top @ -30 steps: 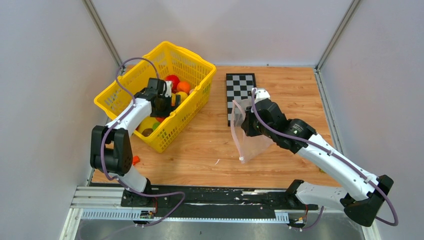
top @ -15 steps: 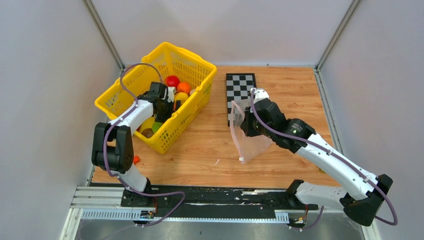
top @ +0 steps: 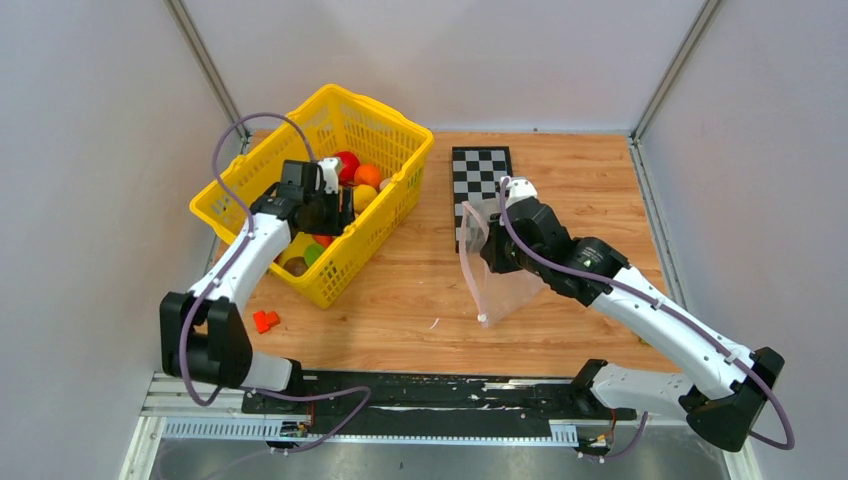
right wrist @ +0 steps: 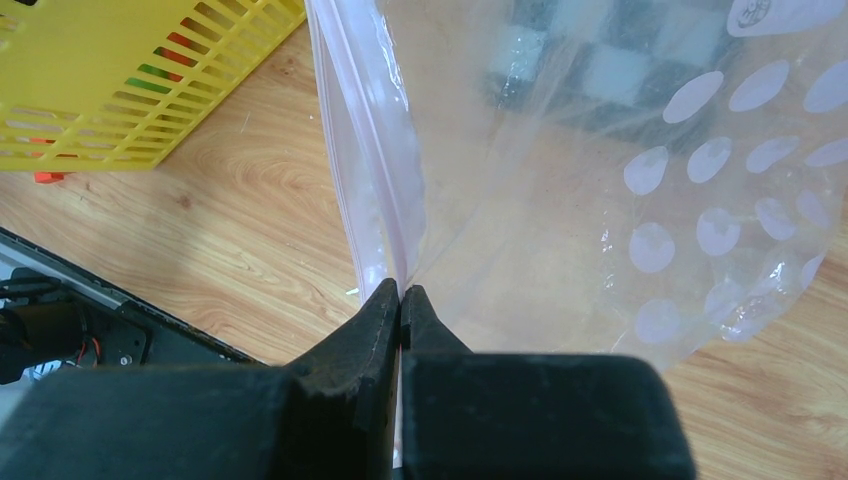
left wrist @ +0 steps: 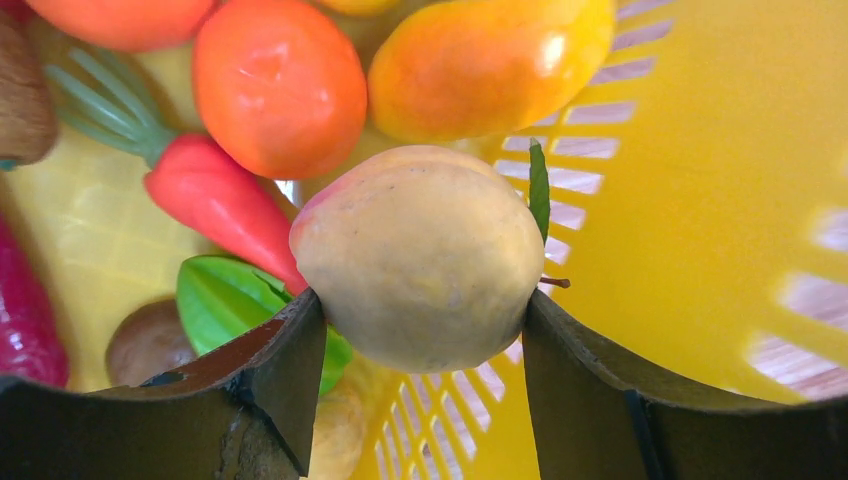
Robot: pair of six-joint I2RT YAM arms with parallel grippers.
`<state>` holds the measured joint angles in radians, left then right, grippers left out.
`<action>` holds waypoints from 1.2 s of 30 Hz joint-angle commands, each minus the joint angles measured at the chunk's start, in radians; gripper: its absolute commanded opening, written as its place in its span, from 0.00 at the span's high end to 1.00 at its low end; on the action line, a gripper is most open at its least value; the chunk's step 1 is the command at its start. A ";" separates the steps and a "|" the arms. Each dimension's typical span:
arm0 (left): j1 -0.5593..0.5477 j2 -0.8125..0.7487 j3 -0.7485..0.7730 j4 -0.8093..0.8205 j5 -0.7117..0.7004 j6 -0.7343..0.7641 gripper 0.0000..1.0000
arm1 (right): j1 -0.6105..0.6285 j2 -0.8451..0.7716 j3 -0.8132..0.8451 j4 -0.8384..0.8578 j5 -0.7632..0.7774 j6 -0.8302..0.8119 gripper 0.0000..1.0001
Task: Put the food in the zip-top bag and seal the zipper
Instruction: Pick up the fake fruit from the bin, then place the fake fruit in the zipper food storage bag.
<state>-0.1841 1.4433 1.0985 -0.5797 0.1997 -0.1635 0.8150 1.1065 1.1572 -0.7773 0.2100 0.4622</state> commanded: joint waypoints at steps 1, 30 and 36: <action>-0.007 -0.142 0.029 0.014 -0.019 -0.039 0.54 | -0.003 -0.017 -0.018 0.058 0.026 0.012 1.00; -0.274 -0.531 -0.056 0.386 0.339 -0.211 0.57 | -0.003 -0.039 -0.054 0.137 0.021 0.079 1.00; -0.489 -0.500 -0.133 0.523 0.305 -0.223 0.57 | -0.004 -0.043 -0.053 0.145 0.018 0.086 1.00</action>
<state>-0.5877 0.9291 1.0058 -0.2184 0.4938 -0.3580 0.8146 1.0775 1.0977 -0.6815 0.2253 0.5236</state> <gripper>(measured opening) 0.703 0.015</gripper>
